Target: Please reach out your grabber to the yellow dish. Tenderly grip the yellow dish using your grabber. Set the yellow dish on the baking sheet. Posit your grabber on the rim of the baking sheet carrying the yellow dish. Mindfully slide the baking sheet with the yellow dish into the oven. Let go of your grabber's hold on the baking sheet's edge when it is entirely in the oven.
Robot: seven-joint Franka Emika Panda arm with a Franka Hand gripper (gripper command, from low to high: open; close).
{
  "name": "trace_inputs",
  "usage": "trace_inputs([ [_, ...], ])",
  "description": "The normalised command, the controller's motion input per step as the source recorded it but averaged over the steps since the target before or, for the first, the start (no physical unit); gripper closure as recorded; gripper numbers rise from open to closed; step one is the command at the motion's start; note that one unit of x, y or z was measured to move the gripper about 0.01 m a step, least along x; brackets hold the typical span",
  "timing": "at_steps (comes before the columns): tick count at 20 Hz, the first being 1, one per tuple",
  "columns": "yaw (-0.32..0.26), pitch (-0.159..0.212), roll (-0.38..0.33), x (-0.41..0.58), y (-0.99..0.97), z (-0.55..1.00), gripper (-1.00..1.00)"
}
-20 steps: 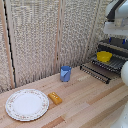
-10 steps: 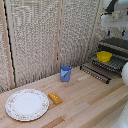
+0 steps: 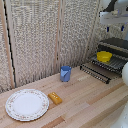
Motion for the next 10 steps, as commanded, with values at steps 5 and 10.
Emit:
trace_inputs([
  [5, 0.163, 0.046, -0.375, 0.013, 0.0, -0.08, -1.0],
  [10, 0.127, 0.185, -0.352, -0.132, 0.13, -0.03, -1.0],
])
